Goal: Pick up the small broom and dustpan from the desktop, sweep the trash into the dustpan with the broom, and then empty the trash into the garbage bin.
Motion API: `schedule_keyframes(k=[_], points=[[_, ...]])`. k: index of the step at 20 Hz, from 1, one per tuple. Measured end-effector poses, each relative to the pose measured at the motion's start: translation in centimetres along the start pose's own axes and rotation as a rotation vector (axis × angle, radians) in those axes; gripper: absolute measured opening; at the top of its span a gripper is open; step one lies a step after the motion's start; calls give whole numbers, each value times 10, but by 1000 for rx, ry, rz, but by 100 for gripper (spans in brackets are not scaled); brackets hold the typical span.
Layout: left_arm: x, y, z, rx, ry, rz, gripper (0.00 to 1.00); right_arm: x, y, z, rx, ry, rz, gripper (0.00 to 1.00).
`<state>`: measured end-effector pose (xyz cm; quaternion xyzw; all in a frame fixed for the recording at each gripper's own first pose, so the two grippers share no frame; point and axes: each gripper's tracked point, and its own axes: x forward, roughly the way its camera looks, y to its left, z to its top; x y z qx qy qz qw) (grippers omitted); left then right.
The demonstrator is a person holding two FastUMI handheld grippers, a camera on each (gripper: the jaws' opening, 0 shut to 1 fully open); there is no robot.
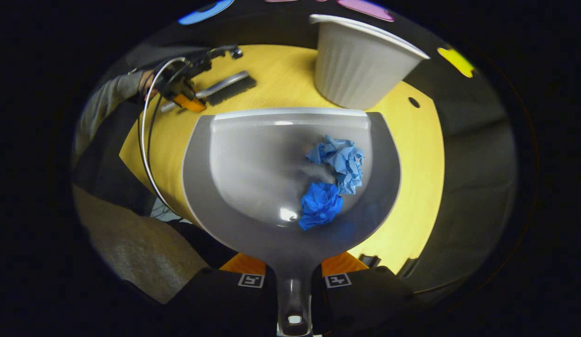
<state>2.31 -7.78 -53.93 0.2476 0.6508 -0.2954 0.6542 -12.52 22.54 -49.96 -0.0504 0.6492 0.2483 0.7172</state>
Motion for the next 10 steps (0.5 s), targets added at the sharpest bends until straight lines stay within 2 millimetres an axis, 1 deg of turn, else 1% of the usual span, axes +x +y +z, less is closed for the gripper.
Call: schedule_keyframes(k=[1,2,3,4,5,7,10], points=[[0,0,-1,3,-2,-2,24,-1,1,8,33,-17,-1,32],[0,0,0,7,-4,-2,24,-9,-2,15,60,-41,-8,32],[0,1,-1,12,-4,-4,24,-16,-8,22,78,-61,-21,32],[-1,1,-1,17,-4,-3,27,-19,-15,31,95,-87,-39,32],[-2,1,-1,23,-3,-4,24,-23,-23,42,113,-115,-59,32],[-3,3,-1,37,-2,-6,23,-30,-40,61,148,-176,-109,32],[-2,4,-2,42,-5,-6,23,-29,-60,82,162,-245,-190,32]])
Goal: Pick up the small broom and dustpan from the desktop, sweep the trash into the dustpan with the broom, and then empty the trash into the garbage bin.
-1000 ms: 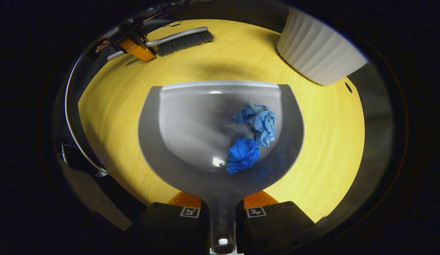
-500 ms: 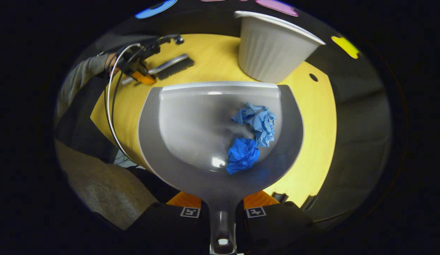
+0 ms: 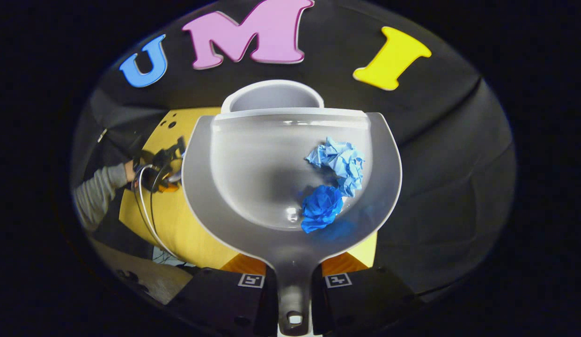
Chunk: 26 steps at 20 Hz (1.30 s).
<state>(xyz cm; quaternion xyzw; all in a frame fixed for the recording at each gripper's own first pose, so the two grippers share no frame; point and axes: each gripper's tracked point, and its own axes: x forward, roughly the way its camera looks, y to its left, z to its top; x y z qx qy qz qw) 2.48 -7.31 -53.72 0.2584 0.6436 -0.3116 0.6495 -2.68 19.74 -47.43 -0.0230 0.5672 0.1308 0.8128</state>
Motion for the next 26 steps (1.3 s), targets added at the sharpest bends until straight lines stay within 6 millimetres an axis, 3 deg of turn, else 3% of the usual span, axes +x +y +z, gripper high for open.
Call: schedule_keyframes(k=[3,5,10,16,18,26], points=[[1,-1,0,-1,-2,4,23,12,-10,17,-22,-46,-68,32],[1,0,-1,3,-3,8,23,22,-11,12,-64,-51,-130,32],[3,-1,0,0,-10,7,23,14,-24,8,-226,-4,-248,32],[4,-2,0,0,-18,1,23,12,-78,3,-363,49,-344,32],[5,-1,0,4,-18,1,23,15,-90,9,-418,64,-366,32],[5,-2,1,14,-29,-6,23,5,-98,45,-833,104,-503,32]])
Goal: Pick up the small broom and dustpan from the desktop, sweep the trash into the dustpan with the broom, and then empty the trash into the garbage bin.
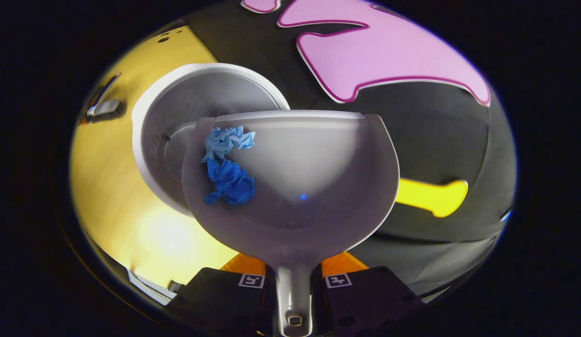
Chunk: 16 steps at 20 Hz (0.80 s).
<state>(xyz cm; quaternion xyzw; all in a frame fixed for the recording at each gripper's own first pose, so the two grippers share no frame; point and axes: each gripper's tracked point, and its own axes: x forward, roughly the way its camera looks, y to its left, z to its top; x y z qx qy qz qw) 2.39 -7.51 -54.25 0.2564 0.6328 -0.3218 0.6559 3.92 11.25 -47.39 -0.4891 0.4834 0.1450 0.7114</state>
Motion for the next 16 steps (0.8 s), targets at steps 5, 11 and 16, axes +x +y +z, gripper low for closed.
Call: schedule_keyframes(k=[5,11,16], points=[[0,0,0,5,2,-4,23,-4,-29,-7,-210,-28,-160,32],[0,0,0,6,3,-6,23,-15,-49,-25,-486,-87,-327,31],[0,-1,-1,3,7,-1,23,-9,-62,-31,-396,-75,-301,31]])
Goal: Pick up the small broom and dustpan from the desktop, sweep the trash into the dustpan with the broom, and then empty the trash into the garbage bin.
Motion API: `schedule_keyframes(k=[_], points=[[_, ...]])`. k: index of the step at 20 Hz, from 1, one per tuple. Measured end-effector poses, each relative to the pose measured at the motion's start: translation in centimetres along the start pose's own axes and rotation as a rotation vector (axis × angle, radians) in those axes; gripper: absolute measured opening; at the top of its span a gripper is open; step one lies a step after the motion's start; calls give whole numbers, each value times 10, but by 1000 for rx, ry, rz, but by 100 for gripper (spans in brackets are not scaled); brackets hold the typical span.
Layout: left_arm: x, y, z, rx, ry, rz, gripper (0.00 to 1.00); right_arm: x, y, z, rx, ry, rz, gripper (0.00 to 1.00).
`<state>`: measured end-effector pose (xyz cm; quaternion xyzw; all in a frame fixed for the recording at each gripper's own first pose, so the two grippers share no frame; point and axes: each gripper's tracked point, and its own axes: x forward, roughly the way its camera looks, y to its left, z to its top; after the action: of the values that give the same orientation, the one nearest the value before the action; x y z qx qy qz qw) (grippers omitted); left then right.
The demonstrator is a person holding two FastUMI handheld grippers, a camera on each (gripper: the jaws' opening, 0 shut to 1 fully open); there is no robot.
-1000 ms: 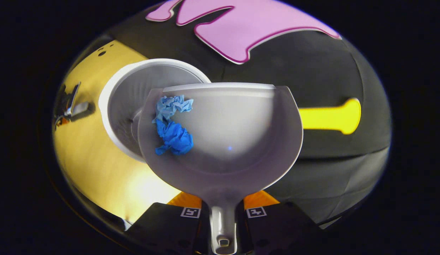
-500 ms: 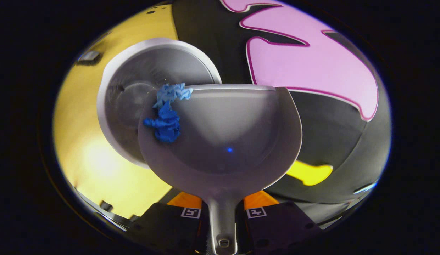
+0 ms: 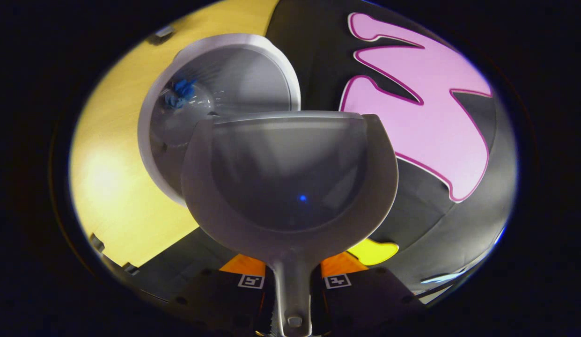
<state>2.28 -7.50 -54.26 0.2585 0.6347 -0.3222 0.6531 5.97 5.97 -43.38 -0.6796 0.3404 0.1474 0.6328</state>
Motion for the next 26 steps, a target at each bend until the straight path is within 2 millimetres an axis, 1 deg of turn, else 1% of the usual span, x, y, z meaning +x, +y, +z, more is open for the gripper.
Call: schedule_keyframes(k=[3,4,7,10,14,15,16,17,18,19,20,21,22,23,24,26], points=[[0,0,0,-2,5,2,23,0,-4,-4,90,-1,28,32],[0,0,0,-3,5,3,23,0,-2,-7,143,-3,47,31],[0,-1,0,-9,5,3,23,-6,6,-8,356,-21,124,31],[1,-1,1,-11,3,6,23,-12,8,-7,594,-45,219,32],[1,0,1,-13,3,9,23,-18,6,0,918,-109,331,32],[1,-1,1,-13,3,9,25,-21,4,4,986,-131,361,27],[1,0,1,-12,3,8,26,-20,3,6,1047,-152,389,32],[1,0,1,-12,3,8,23,-21,2,8,1097,-178,414,31],[1,0,1,-12,3,7,23,-23,-1,10,1138,-206,433,32],[1,0,1,-11,3,6,26,-25,-3,12,1163,-234,451,32],[1,-1,1,-10,5,6,23,-28,-6,14,1177,-266,463,32],[1,0,1,-8,6,6,23,-32,-8,16,1187,-296,480,31],[1,0,1,-7,6,5,26,-36,-8,15,1195,-328,506,31],[1,0,1,-6,7,4,26,-38,-6,14,1207,-352,534,32],[1,0,1,-6,7,4,23,-36,-6,13,1219,-377,574,31],[1,0,1,-8,7,4,23,-35,-6,12,1247,-422,657,31]])
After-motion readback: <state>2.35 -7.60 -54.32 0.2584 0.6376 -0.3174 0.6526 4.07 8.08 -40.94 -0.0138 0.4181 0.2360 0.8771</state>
